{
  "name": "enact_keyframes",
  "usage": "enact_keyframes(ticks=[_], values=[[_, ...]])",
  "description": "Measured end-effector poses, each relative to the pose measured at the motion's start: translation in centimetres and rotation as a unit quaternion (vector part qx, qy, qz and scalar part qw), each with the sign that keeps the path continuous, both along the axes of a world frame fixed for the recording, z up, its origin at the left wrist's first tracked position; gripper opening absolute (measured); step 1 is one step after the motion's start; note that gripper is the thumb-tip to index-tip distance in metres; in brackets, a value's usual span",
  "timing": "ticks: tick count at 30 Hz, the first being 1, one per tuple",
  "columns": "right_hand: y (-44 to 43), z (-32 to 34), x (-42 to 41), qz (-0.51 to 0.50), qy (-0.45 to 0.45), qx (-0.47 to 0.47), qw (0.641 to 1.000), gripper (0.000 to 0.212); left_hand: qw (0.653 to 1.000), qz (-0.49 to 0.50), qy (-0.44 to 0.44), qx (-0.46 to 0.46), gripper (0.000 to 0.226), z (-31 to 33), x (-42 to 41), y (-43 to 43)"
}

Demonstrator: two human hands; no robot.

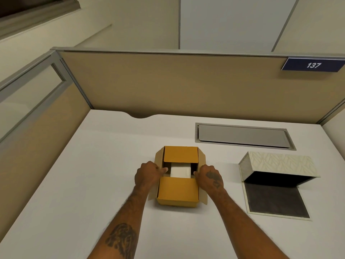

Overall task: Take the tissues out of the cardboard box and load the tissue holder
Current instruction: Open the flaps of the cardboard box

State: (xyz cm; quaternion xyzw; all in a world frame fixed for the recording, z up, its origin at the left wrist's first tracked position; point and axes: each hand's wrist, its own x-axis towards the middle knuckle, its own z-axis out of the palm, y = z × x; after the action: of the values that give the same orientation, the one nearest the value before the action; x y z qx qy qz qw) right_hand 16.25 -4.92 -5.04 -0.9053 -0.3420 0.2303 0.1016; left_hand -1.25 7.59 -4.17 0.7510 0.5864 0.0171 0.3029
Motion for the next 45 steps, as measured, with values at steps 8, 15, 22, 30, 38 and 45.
enact_keyframes(ticks=[8, 15, 22, 30, 38, 45], values=[[1.1, -1.3, 0.0, -0.037, 0.061, 0.021, 0.997, 0.024, 0.998, -0.02, -0.036, -0.043, 0.041, -0.9, 0.4, 1.5], [0.6, -2.6, 0.3, -0.037, 0.071, 0.045, 0.996, 0.024, 0.998, 0.005, -0.057, -0.038, 0.038, -1.7, 0.3, 1.5], [0.9, -1.2, 1.3, 0.032, 0.002, -0.043, 0.999, 0.038, 0.998, 0.053, -0.035, -0.022, 0.03, -0.6, 0.7, -0.3], [3.8, 0.9, 2.7, 0.243, -0.219, 0.01, 0.945, 0.071, 0.998, 0.056, 0.006, -0.019, 0.066, -0.4, 1.3, -0.7], [5.1, 0.7, 3.7, 0.326, -0.188, 0.051, 0.925, 0.047, 0.998, -0.009, -0.016, -0.052, 0.069, 0.7, 0.6, 0.7], [6.9, 3.2, 5.4, 0.287, -0.188, 0.117, 0.932, 0.043, 0.984, -0.095, -0.108, -0.105, 0.055, 3.3, -2.1, 0.3]])
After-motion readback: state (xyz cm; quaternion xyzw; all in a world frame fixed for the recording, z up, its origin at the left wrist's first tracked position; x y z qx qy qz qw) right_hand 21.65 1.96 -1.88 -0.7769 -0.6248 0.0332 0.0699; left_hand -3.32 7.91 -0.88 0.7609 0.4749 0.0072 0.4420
